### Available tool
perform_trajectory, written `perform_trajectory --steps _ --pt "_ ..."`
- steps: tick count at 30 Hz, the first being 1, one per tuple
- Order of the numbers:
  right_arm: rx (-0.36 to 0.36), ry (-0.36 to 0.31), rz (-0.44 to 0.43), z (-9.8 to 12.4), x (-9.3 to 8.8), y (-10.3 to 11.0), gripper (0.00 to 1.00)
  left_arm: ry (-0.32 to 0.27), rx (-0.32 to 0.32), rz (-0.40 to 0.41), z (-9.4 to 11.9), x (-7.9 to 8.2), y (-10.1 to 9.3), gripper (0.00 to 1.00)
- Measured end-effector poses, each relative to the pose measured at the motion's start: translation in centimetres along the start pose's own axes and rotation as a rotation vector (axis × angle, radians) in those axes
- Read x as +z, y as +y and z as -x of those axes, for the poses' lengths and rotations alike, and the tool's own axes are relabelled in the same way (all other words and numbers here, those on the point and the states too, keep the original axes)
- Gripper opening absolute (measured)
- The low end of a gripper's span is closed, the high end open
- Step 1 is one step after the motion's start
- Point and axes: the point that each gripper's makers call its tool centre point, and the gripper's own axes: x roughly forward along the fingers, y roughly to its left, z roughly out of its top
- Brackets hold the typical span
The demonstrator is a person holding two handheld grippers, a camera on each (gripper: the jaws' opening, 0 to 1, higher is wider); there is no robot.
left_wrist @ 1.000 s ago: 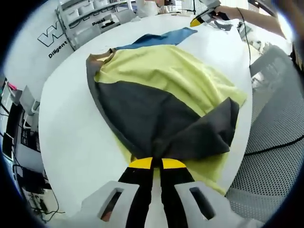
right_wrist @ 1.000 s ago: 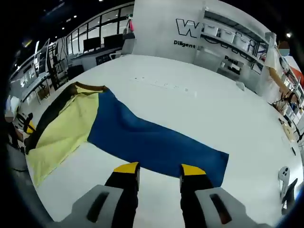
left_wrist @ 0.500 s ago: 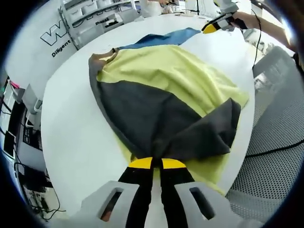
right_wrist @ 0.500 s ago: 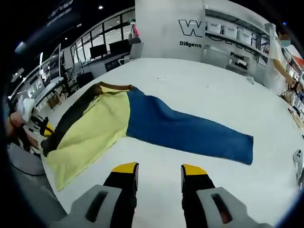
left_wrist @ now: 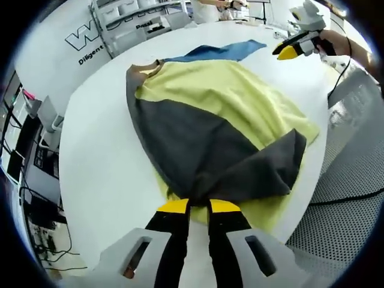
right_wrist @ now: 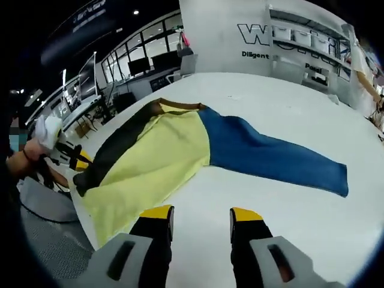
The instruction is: Fold the garment on the visible template until the final outline fits inside the template.
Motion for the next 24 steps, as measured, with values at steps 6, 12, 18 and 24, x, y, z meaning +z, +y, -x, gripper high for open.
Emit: perform_trajectory --steps 6,12,18,24 --pt "0.119 0.000 0.028 -0.5 -0.4 4.5 0.35 0.009 -0.010 0.103 0.9 -0.6 -1.1 0.13" --pt "0.199 0.026 0.095 -1.3 -1.5 8.2 0.33 -0.031 -0.007 0.112 1.3 -0.6 -1.8 0.24" --pt "0.277 0.073 0.183 -1.6 -2.7 11.1 0.31 -0.007 -0.004 0.186 2.3 -1.2 -2.7 0.26" --pt "0.339 0.129 0.327 -2.0 -4.3 13.2 0.30 0.030 0.003 0.212 1.8 -2.1 -3.1 0.29"
